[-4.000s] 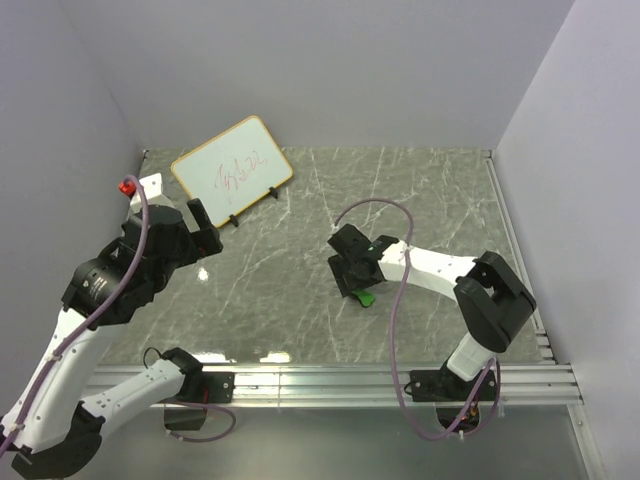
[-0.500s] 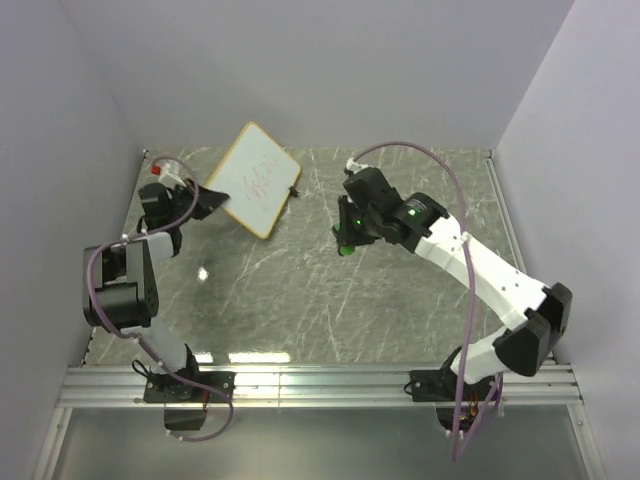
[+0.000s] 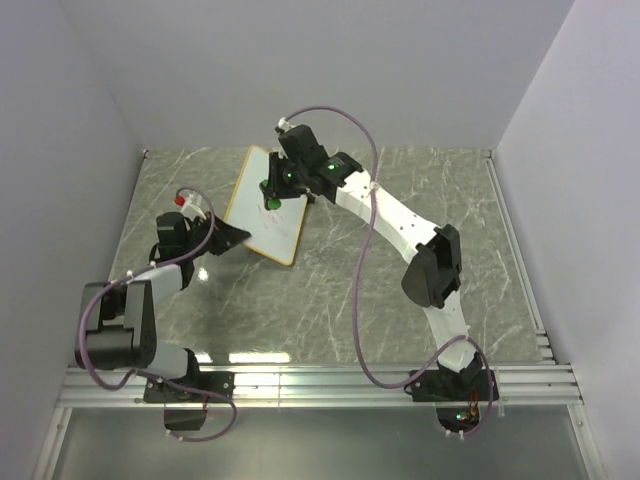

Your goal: Erase the whiteboard

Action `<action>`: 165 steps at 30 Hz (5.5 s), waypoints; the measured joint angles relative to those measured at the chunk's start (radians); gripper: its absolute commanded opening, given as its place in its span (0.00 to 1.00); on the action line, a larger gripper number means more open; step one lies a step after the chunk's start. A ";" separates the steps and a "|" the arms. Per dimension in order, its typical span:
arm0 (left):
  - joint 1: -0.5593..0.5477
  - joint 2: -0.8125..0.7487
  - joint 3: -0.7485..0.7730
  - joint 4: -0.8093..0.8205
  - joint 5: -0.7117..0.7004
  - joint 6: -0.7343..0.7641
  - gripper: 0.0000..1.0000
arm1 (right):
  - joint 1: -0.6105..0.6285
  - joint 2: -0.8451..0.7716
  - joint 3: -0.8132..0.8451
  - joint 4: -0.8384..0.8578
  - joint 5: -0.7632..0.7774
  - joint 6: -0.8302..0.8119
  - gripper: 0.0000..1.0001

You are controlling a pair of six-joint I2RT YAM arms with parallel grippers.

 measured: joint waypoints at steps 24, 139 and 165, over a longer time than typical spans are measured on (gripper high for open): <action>-0.143 -0.153 -0.005 -0.309 0.055 0.042 0.00 | -0.011 -0.078 -0.526 0.320 -0.059 0.110 0.00; -0.203 -0.043 0.162 -0.578 0.005 0.155 0.00 | -0.090 0.065 -0.372 0.267 -0.230 0.312 0.00; -0.207 -0.005 0.173 -0.574 0.024 0.163 0.00 | -0.072 -0.058 -0.663 0.400 -0.265 0.318 0.00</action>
